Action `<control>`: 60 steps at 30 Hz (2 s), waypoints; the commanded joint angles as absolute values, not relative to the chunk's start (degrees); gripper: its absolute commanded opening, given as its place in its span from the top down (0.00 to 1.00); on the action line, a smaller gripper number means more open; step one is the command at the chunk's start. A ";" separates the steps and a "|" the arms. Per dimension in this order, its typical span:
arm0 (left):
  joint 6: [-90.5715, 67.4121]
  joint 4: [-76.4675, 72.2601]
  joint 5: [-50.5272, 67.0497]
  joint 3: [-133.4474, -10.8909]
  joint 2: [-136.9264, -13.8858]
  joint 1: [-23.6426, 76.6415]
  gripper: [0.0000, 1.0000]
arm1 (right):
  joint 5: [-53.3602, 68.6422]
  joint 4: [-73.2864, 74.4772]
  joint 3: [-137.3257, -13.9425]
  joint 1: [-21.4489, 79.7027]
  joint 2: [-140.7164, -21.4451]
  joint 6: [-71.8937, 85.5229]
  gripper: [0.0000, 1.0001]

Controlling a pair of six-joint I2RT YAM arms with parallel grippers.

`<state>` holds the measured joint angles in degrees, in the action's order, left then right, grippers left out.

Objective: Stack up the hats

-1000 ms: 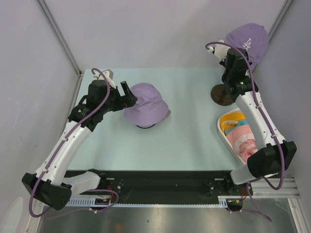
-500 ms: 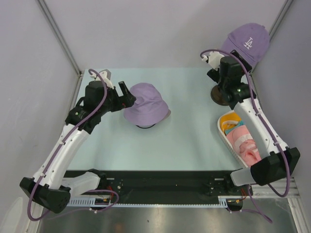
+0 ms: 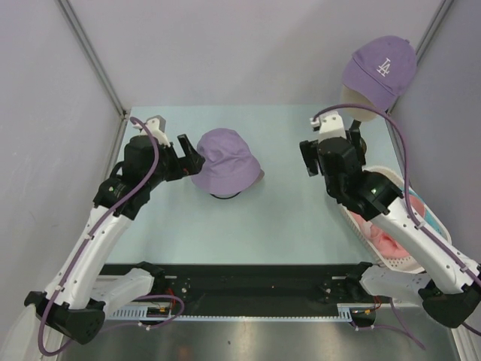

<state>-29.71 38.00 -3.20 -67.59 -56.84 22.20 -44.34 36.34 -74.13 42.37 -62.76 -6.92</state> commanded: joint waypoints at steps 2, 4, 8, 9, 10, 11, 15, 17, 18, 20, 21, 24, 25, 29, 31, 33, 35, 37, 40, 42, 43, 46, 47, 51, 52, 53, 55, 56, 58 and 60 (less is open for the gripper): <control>-25.93 38.67 -4.13 -65.22 -53.44 21.88 0.00 | -35.44 55.17 -69.44 34.30 -58.02 32.40 0.08; -25.58 38.85 -3.87 -64.43 -52.83 21.97 0.00 | -32.18 61.68 -67.42 28.32 -57.40 40.23 0.09; -26.19 38.32 -3.08 -62.58 -51.95 22.24 0.00 | -25.33 69.07 -62.94 12.69 -54.94 45.61 0.05; -26.37 38.15 -2.99 -62.32 -51.68 22.32 0.00 | -22.70 70.74 -62.67 10.31 -53.45 45.79 0.05; -26.80 38.06 -2.81 -61.79 -51.51 22.41 0.00 | -21.98 71.71 -62.41 6.45 -52.74 47.18 0.05; -26.81 37.97 -2.73 -61.61 -51.33 22.41 0.00 | -21.71 73.72 -61.88 4.85 -51.78 48.15 0.05; -27.60 37.62 -2.99 -60.82 -50.80 22.59 0.00 | -20.75 78.92 -58.19 -4.90 -48.17 52.99 0.07; -27.95 36.92 -2.99 -60.03 -50.63 22.67 0.00 | -18.47 79.63 -55.30 -9.55 -46.68 53.44 0.07; -28.04 36.65 -2.99 -59.77 -50.36 22.68 0.00 | -15.93 79.19 -54.33 -10.62 -45.97 53.52 0.07; -28.12 36.30 -2.90 -59.24 -50.27 22.68 0.00 | -14.33 77.27 -51.95 -12.64 -44.39 54.40 0.08; -27.95 36.12 -2.81 -59.15 -50.27 22.68 0.00 | -13.89 76.47 -49.86 -13.09 -44.12 54.58 0.09; -27.60 36.04 -2.81 -59.24 -50.27 22.68 0.00 | -13.54 73.57 -47.03 -14.24 -44.56 55.02 0.11; -27.25 36.12 -2.99 -59.41 -50.27 22.68 0.00 | -13.62 72.78 -46.67 -14.15 -44.82 55.28 0.12; -26.19 36.47 -3.69 -59.85 -50.01 22.68 0.00 | -16.69 67.60 -45.79 -14.33 -44.56 56.51 0.21; -25.32 36.82 -4.04 -60.20 -50.01 22.68 0.00 | -19.15 66.36 -46.05 -14.24 -44.82 55.99 0.24; -24.53 37.00 -4.48 -60.29 -49.83 22.68 0.00 | -21.26 64.96 -46.23 -14.24 -45.35 54.77 0.27; -24.08 36.91 -4.57 -60.29 -49.83 22.68 0.00 | -22.23 63.64 -46.23 -14.24 -45.79 53.97 0.35; -23.82 36.91 -4.31 -60.29 -50.01 22.68 0.00 | -21.97 63.11 -46.06 -14.24 -46.32 53.70 0.43; -23.47 36.56 -3.69 -60.47 -50.19 22.68 0.00 | -20.74 62.93 -45.70 -14.24 -46.23 53.79 0.51; -23.64 36.39 -3.17 -60.56 -49.92 22.68 0.00 | -20.30 62.93 -44.91 -14.24 -45.71 53.70 0.54; -23.82 36.47 -2.99 -60.64 -49.83 22.68 0.00 | -20.04 63.10 -44.65 -14.24 -45.18 53.61 0.57; -24.78 36.47 -2.29 -61.43 -50.01 22.68 0.00 | -18.90 63.37 -43.68 -14.24 -43.17 53.35 0.76; -24.87 36.47 -2.11 -61.78 -50.01 22.68 0.00 | -17.94 63.46 -43.42 -14.24 -42.72 53.00 0.85; -25.75 35.95 -1.32 -62.58 -50.10 22.59 0.00 | -14.51 62.41 -42.37 -14.24 -40.35 51.59 0.97; -25.84 35.86 -1.23 -62.67 -49.92 22.67 0.00 | -13.46 62.32 -42.19 -14.24 -39.73 51.50 1.00; -25.67 35.95 -1.14 -62.75 -49.92 22.68 0.00 | -12.75 62.23 -42.10 -14.24 -39.64 51.07 1.00; -25.58 36.12 -0.97 -63.10 -49.75 22.67 0.00 | -10.21 61.70 -42.36 -14.24 -39.64 50.10 1.00; -25.49 36.38 -0.97 -63.11 -49.57 22.59 0.00 | -9.67 61.79 -42.80 -14.24 -39.64 48.62 1.00; -25.40 36.47 -1.14 -63.02 -49.31 22.68 0.00 | -8.79 61.79 -44.82 -14.33 -39.73 46.77 1.00; -25.49 36.74 -1.23 -63.02 -49.31 22.68 0.00 | -9.22 61.79 -48.23 -14.24 -39.29 43.60 1.00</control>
